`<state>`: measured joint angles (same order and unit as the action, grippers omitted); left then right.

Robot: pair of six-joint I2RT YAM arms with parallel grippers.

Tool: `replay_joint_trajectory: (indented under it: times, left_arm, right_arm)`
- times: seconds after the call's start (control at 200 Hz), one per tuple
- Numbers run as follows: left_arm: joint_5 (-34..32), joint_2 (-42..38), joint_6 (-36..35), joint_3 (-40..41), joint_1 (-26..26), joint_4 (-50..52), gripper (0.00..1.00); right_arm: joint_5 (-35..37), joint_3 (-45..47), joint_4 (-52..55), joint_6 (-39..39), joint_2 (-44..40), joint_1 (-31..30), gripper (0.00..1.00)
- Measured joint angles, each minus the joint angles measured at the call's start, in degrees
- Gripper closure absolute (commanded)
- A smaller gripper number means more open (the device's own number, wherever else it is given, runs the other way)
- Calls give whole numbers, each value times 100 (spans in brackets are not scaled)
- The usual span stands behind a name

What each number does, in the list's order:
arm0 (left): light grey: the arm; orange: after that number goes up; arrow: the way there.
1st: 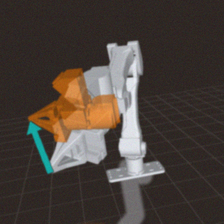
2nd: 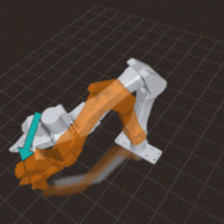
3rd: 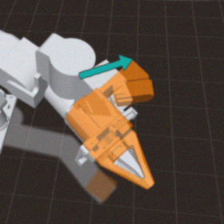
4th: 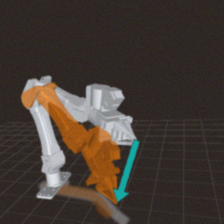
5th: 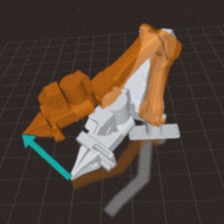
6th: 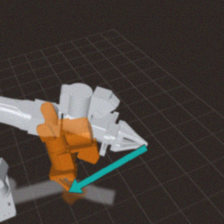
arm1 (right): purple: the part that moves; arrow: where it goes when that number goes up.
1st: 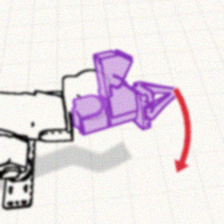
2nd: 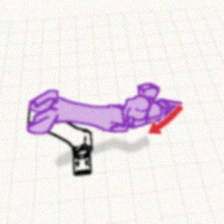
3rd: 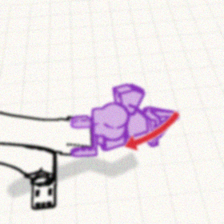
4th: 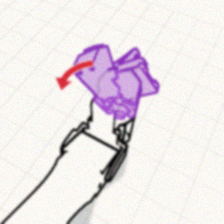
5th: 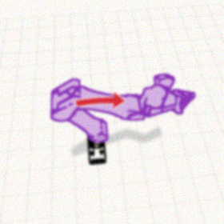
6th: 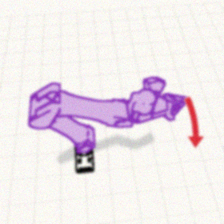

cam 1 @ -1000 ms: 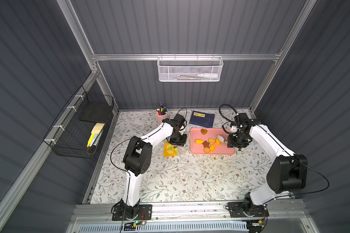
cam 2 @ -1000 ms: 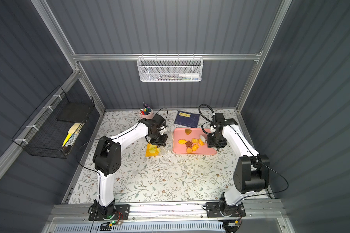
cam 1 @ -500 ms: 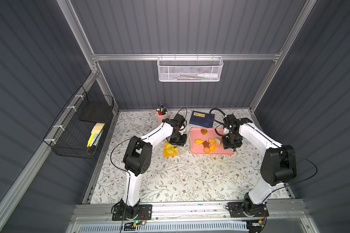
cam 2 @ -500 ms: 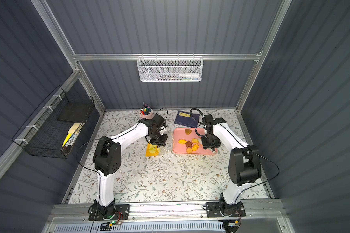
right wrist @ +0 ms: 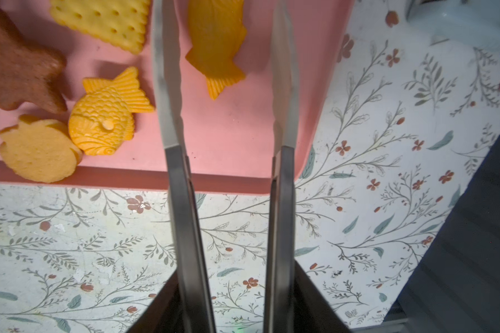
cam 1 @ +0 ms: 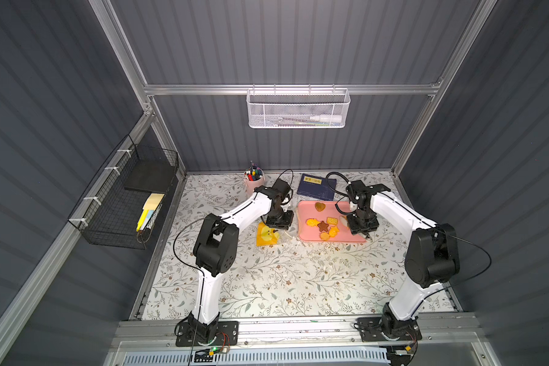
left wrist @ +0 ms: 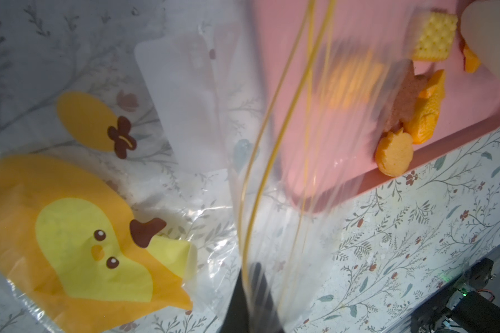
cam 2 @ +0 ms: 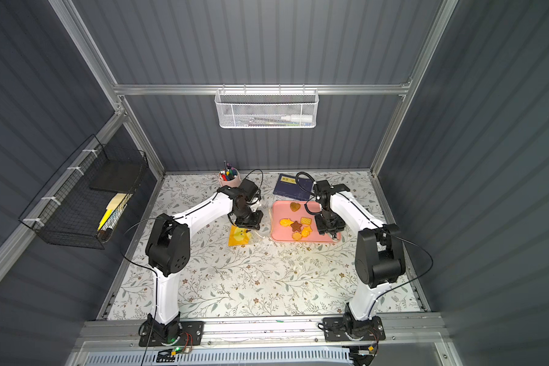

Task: Put the cookies into a resealable bag to prevent moisture
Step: Pick up the cookie from the tray.

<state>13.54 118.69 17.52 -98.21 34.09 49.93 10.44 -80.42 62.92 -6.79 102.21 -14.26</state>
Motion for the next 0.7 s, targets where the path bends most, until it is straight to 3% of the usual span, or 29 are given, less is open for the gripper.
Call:
replay_joint_trajectory:
  times: [0.15, 0.29, 0.495, 0.7]
  left_arm:
    - [0, 0, 0, 0, 0, 2, 100]
    - [2, 31, -2, 0, 0, 20, 100]
    - [28, 103, -44, -20, 0, 31, 100]
    - [116, 103, -44, -22, 0, 28, 100]
  right_arm:
    - [61, 0, 33, 9, 48, -39, 63]
    - [-85, 0, 35, 44, -424, -42, 67]
    - [-903, -269, 138, 146, -1204, -103, 68]
    - [-1939, -343, 39, 61, -1460, -750, 66]
